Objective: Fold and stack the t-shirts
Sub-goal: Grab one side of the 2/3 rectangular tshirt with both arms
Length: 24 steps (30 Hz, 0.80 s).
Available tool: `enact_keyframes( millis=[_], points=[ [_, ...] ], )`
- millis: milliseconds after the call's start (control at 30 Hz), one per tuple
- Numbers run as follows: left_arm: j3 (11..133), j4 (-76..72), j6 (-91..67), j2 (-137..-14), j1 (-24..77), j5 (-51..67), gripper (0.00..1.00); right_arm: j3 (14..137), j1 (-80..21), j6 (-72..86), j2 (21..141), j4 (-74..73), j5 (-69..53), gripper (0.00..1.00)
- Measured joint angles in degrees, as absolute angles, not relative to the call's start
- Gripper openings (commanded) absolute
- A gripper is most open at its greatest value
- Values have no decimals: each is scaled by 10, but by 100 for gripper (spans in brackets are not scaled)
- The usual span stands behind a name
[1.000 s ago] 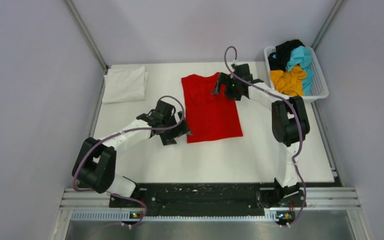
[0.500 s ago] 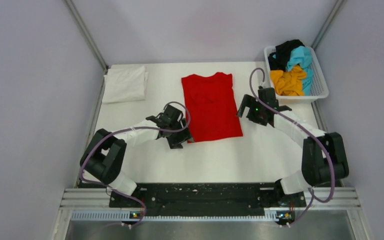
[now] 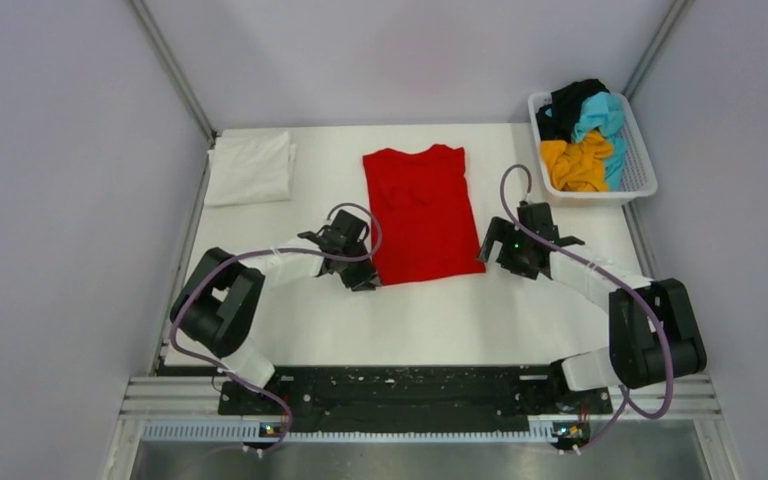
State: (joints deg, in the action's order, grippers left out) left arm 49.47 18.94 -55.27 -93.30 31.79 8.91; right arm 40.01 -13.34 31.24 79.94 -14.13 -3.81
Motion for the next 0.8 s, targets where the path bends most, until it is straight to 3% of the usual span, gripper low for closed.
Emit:
enact_keyframes(
  millis=[133,300,533,800],
  points=[
    [501,177,-558,-948,318,89,0,397,-133,314,799,-130,-43,90],
    [516,165,-562,-967,318,97,0,397,-133,315,809,-116,-48,80],
    [523,162,-561,-973,318,92,0,398,-133,310,839,-82,-72,57],
    [507,144,-565,-964,318,89,0,389,-133,304,847,-66,-110,46]
  ],
)
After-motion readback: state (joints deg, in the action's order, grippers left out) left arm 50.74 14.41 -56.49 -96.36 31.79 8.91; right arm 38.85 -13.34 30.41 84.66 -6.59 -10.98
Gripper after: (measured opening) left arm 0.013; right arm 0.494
